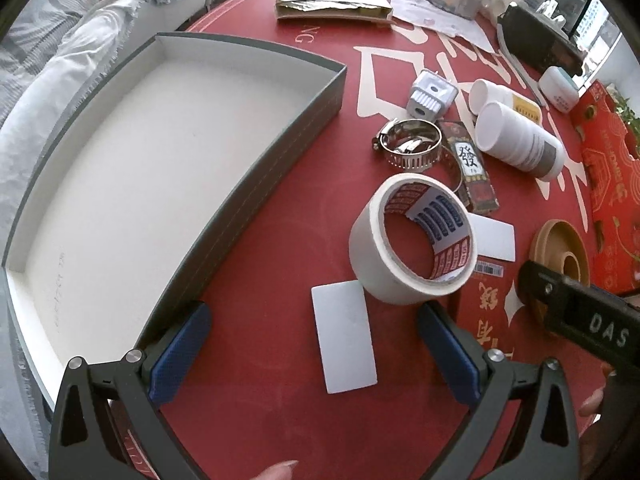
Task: Organize rigid objects
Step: 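Grasp the white block with the left gripper while the right gripper grasps the brown ring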
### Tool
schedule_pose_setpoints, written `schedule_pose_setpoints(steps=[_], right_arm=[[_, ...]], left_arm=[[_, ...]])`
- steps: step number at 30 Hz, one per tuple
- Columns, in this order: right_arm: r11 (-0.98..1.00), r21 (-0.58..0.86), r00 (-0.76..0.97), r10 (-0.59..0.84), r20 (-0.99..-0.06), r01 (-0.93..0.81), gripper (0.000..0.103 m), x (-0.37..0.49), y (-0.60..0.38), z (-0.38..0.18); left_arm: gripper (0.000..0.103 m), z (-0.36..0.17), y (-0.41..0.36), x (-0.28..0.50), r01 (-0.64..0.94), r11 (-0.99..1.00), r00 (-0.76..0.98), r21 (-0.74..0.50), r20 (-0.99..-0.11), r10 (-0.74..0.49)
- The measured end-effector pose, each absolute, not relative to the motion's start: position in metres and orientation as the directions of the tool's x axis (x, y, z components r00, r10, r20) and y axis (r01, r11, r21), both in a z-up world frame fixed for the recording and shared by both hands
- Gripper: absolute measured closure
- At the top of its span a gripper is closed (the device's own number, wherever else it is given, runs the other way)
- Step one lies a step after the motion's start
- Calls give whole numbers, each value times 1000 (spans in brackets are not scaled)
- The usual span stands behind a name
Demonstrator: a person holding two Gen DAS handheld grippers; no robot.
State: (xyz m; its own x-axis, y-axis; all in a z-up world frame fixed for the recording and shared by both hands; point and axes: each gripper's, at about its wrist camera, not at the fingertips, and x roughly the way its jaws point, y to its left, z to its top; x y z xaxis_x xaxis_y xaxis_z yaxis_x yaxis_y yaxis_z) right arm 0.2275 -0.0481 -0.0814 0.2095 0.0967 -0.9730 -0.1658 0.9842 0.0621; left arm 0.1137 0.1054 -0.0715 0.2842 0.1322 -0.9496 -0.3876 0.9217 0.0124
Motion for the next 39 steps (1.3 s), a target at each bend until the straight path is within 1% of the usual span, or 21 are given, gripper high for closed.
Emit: schedule_pose_setpoints(steps=[3,6,9,10,11,12,13,14,16,17,18,20,22,23,24,25,26,28,30,34,39], right_arm=[[989,65,222,93,-971,-132,0,233,-51,-84],[986,65,232,100,-968,-152,0,232,-54,-82],[983,61,232,100,-968,-173,2,210,-65,-79],[982,59,240,103,-965,-181,7,200,-69,-76],[980,59,246,105,-964,-190,15,195,-70,-75],[977,58,252,110,-961,-204,18,190,-71,-73],[974,64,240,118,-964,-219,18,185,-72,-73],[967,72,236,131,-963,-243,18,177,-74,-72],[956,119,216,180,-960,-268,18,160,-82,-72],[949,166,185,220,-958,-268,18,151,-90,-71],[945,200,153,244,-958,-260,18,142,-98,-72],[940,230,128,269,-955,-252,18,128,-110,-73],[938,230,127,270,-955,-260,17,118,-118,-75],[943,211,134,251,-959,-256,17,115,-121,-75],[951,185,148,225,-963,-247,16,115,-123,-76],[957,167,165,209,-964,-238,11,115,-126,-74],[959,163,178,207,-962,-234,2,116,-129,-73],[956,160,189,209,-959,-245,1,115,-129,-70],[950,137,198,197,-960,-279,1,115,-127,-68],[947,117,210,185,-960,-298,1,118,-126,-66],[945,120,204,187,-961,-304,1,123,-123,-72]], left_arm=[[0,-72,99,108,-386,922,302,10,-943,137],[0,-73,96,107,-374,928,302,7,-944,129],[1,-73,81,102,-270,963,313,5,-945,92],[6,-72,74,100,-232,973,323,7,-943,84],[9,-70,67,97,-203,979,337,6,-939,76],[15,-68,62,94,-178,984,345,4,-936,66],[23,-66,58,91,-158,987,351,1,-935,57],[26,-64,53,86,-127,992,357,-3,-933,43],[52,-60,50,74,-79,997,364,-26,-931,5],[53,-57,53,69,-74,994,360,-79,-932,-47],[53,-57,56,66,-92,990,353,-110,-933,-71],[48,-57,71,62,-154,979,351,-133,-933,-71],[23,-52,74,66,-189,977,369,-99,-929,-23],[22,-51,76,67,-200,977,376,-71,-927,9],[22,-51,76,71,-201,978,376,-54,-926,26],[22,-50,74,75,-198,979,369,-43,-929,34],[22,-54,76,79,-196,980,355,-44,-934,29],[22,-61,76,81,-188,981,330,-48,-944,17],[21,-71,69,86,-177,984,305,-11,-951,44],[20,-74,68,92,-129,991,336,21,-940,64],[16,-77,73,100,-87,996,351,-5,-936,26]])
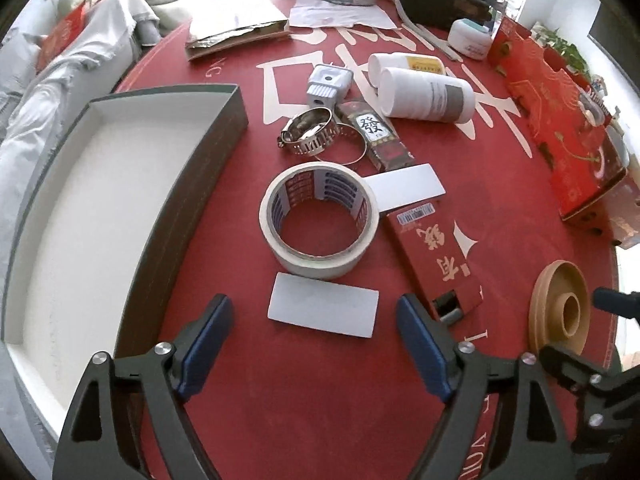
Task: Organize rigid objects
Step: 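Grasp the white block with the left gripper while the right gripper grasps the brown ring, then carry the white block and brown ring with both grippers over the white box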
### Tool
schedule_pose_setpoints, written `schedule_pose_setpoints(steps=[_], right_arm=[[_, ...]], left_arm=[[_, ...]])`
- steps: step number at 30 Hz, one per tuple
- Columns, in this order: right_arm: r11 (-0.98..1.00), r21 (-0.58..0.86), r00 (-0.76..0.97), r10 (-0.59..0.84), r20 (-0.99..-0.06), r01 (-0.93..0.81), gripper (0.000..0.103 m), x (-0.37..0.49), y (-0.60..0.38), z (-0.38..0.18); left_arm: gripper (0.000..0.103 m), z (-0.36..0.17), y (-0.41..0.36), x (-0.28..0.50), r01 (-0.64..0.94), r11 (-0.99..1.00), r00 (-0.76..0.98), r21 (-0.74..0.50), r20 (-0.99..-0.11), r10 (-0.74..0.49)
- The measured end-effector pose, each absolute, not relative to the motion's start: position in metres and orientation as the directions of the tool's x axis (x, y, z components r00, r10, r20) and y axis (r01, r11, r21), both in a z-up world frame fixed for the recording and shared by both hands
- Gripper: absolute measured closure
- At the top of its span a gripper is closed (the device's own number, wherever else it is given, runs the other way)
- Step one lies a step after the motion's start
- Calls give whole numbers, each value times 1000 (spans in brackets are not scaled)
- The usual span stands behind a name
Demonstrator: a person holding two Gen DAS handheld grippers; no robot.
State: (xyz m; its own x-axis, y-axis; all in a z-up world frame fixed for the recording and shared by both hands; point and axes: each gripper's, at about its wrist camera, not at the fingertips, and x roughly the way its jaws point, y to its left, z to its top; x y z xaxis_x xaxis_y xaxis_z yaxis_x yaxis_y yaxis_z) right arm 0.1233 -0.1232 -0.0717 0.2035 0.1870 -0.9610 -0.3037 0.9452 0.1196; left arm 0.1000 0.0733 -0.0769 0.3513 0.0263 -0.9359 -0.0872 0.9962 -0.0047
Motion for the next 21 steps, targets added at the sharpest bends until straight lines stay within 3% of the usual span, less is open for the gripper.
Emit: schedule_pose_setpoints(steps=[3,5,7,8,13,21], right_arm=[[937,127,178,192,-965,-324,1,124,-118,-79],[932,105,182,176,-967,-347,0,119,-111,-85],[926,59,209,146,-967,-373,8,113,-105,-84],[926,57,223,150,-963,-374,15,111,-106,-81],[930,117,181,190,-965,-349,15,100,-119,-74],[925,176,262,271,-926,-337,15,62,-149,-26]], left_arm=[[18,-77,71,98,-73,997,357,-2,-934,24],[27,-73,67,93,-58,998,365,-5,-931,16],[50,-68,61,89,-36,999,373,-5,-928,9],[50,-67,58,87,-28,999,363,-14,-932,-3],[50,-57,55,69,-79,995,358,-60,-933,-28],[50,5,40,24,-131,989,456,-71,-890,-4]])
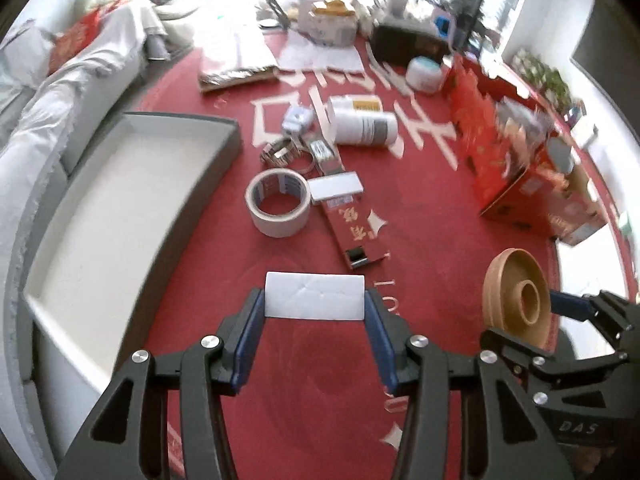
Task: Organize rigid objects
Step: 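Carry the white block and brown ring with both grippers over the white box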
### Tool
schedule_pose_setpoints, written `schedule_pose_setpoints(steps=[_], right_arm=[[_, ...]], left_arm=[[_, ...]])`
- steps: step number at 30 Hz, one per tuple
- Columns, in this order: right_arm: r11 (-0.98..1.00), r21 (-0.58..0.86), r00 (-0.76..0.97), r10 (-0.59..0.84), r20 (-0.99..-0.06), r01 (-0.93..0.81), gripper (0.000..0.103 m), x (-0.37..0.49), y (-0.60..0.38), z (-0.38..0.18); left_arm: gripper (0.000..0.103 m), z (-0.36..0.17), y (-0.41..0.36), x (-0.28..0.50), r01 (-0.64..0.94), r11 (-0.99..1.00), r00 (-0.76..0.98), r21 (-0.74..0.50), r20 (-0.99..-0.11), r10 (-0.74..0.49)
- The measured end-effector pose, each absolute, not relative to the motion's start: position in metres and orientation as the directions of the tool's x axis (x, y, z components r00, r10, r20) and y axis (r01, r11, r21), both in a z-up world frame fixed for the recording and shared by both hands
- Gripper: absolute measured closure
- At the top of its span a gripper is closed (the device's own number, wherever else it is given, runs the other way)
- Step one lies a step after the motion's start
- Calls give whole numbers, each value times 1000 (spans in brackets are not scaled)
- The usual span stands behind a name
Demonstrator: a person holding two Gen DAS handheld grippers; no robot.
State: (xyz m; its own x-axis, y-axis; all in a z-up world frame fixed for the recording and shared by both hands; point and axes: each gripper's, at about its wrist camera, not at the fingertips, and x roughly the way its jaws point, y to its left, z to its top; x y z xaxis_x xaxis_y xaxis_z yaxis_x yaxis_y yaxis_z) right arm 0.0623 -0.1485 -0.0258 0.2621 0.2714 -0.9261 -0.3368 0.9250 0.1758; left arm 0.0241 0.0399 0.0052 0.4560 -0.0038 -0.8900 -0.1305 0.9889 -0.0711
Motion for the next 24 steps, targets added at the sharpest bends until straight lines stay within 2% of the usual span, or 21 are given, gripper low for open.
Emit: schedule_pose_setpoints(steps=[4,10,15,20,24], right_arm=[[916,199,315,314,-896,-347,15,53,-155,13],[867,268,373,434,-820,-420,15,54,-129,81],[813,321,359,520,-775,-486,15,62,-86,122],[760,363,330,587,-739,-539,15,69,-44,155],[733,368,302,605,-736,-572,15,81,-3,167]], left_arm=[[50,52,48,9,-199,973,525,-115,-851,7],[50,126,77,-1,-326,945,555,-28,-815,167],[50,171,124,-12,-408,910,583,-74,-788,198],[50,192,171,-17,-503,864,578,-33,-756,308],[50,174,209,-17,-588,809,523,-8,-766,373]])
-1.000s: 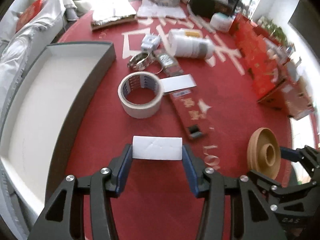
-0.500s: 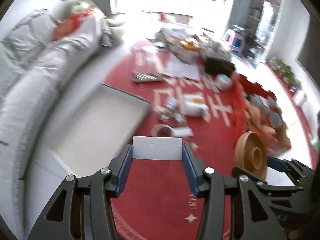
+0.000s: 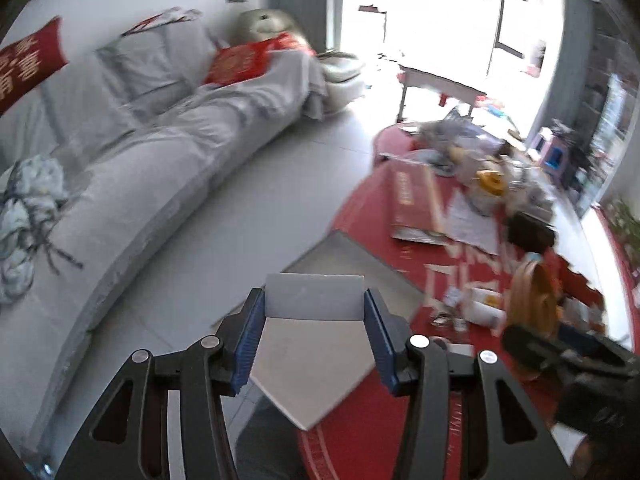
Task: Organize rigid objects
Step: 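Carry the white block and brown ring with both grippers over the white box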
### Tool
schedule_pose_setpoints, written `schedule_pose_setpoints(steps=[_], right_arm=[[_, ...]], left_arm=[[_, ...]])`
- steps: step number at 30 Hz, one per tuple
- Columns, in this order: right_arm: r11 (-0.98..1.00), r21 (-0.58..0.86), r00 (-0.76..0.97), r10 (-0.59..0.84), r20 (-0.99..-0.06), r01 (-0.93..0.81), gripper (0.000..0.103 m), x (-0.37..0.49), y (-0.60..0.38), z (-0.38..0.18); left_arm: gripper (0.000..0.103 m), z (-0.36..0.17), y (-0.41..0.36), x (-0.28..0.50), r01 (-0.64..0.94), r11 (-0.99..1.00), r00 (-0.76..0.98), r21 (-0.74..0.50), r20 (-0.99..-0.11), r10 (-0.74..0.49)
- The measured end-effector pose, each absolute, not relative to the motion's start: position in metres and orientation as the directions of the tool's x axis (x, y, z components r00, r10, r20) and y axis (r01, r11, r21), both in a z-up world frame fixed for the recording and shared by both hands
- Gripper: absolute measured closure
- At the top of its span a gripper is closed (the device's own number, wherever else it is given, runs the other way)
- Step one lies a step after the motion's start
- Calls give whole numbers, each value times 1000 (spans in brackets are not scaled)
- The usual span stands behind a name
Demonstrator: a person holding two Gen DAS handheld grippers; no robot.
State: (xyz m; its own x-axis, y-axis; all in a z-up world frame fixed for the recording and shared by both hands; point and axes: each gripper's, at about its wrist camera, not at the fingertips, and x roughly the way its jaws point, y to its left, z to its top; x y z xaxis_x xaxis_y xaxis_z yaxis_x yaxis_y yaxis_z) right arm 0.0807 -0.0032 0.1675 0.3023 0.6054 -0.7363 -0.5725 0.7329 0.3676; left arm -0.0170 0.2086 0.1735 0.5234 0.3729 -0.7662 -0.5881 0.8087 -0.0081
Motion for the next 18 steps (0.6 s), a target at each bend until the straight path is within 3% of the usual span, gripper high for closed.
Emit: schedule_pose_setpoints(steps=[18], right_arm=[[755,262,228,476,-849,-601,15,123,111,92]], left_arm=[[50,32,265,28,-679,733,300,39,-897,325]])
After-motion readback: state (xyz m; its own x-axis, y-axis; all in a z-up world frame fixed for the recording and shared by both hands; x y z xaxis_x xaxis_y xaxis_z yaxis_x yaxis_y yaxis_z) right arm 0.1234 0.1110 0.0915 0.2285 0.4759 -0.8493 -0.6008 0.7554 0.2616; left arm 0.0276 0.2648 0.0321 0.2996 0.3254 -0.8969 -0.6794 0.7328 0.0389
